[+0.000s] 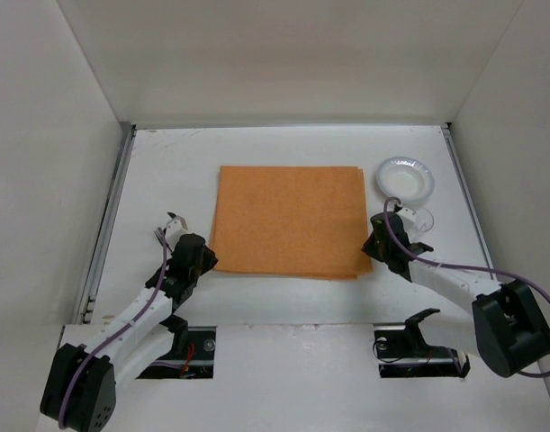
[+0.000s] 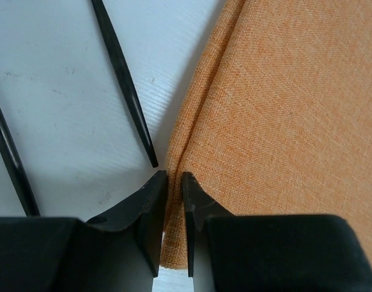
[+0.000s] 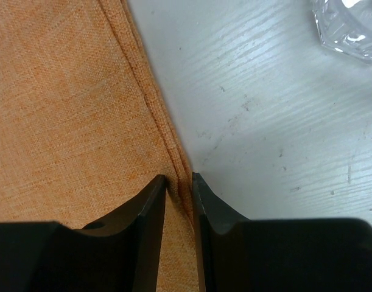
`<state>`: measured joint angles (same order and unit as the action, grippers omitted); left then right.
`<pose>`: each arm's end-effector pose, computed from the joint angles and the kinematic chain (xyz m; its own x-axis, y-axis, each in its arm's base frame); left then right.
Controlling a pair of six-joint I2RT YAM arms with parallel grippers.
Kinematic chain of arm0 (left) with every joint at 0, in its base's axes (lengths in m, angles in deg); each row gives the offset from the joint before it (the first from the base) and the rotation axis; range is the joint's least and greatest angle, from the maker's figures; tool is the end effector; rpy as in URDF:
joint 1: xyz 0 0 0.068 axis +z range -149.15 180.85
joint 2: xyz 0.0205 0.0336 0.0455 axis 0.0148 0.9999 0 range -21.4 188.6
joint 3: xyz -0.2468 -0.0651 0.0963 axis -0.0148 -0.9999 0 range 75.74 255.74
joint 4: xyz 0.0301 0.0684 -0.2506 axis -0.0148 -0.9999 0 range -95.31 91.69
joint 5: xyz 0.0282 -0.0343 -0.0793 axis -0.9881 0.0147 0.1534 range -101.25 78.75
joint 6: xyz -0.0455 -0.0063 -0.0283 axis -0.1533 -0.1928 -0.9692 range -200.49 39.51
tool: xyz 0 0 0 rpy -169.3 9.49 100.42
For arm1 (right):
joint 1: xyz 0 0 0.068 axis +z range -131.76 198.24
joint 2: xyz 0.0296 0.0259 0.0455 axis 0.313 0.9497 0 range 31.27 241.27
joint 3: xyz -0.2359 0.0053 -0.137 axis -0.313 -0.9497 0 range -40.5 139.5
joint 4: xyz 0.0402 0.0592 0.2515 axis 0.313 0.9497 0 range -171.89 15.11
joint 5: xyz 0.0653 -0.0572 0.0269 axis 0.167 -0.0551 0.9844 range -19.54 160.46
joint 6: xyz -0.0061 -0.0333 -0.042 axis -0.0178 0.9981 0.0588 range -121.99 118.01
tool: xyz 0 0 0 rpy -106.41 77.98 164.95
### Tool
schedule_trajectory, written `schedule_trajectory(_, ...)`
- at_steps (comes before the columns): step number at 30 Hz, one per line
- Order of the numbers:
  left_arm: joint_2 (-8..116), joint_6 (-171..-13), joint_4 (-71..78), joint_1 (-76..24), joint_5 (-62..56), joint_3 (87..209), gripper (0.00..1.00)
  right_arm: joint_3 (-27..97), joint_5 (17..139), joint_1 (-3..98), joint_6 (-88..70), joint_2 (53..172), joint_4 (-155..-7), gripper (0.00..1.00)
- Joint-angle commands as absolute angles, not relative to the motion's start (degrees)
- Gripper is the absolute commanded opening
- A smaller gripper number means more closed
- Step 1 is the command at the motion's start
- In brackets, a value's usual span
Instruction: Set the dinner table for one person
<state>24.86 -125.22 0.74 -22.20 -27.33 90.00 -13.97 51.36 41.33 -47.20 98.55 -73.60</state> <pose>0.1584 -0.0566 0.1664 -0.4696 -0.5350 -0.7023 -0.2368 0.8427 -0.4836 0.2009 0.0730 0.1613 -0.6125 0.4680 -0.6371 0.3710 0.8818 0.2911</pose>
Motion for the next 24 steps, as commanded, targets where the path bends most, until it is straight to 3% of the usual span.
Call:
schedule_trajectory(1, 24.49, -125.67, -0.24, -22.57, -26.63, 89.97, 0.14, -11.05, 49.28, 40.26, -46.55, 99.47, -77.76, 0.3)
schedule_trajectory(11, 24.93, -126.63, -3.84, -23.19, -26.28, 91.12, 0.13, -10.62, 49.89, 38.76, -45.76, 96.05, -77.33, 0.49)
schedule_trajectory(20, 22.2, -127.51, -6.66, -25.2, -26.98, 91.65, 0.14, -4.21, 49.8, 41.4, -43.56, 88.14, -70.65, 0.56)
schedule_trajectory(24, 21.59, -127.6, -7.44, -25.56, -28.21, 92.43, 0.25, -0.52, 50.06, 39.39, -42.86, 86.2, -70.47, 0.55)
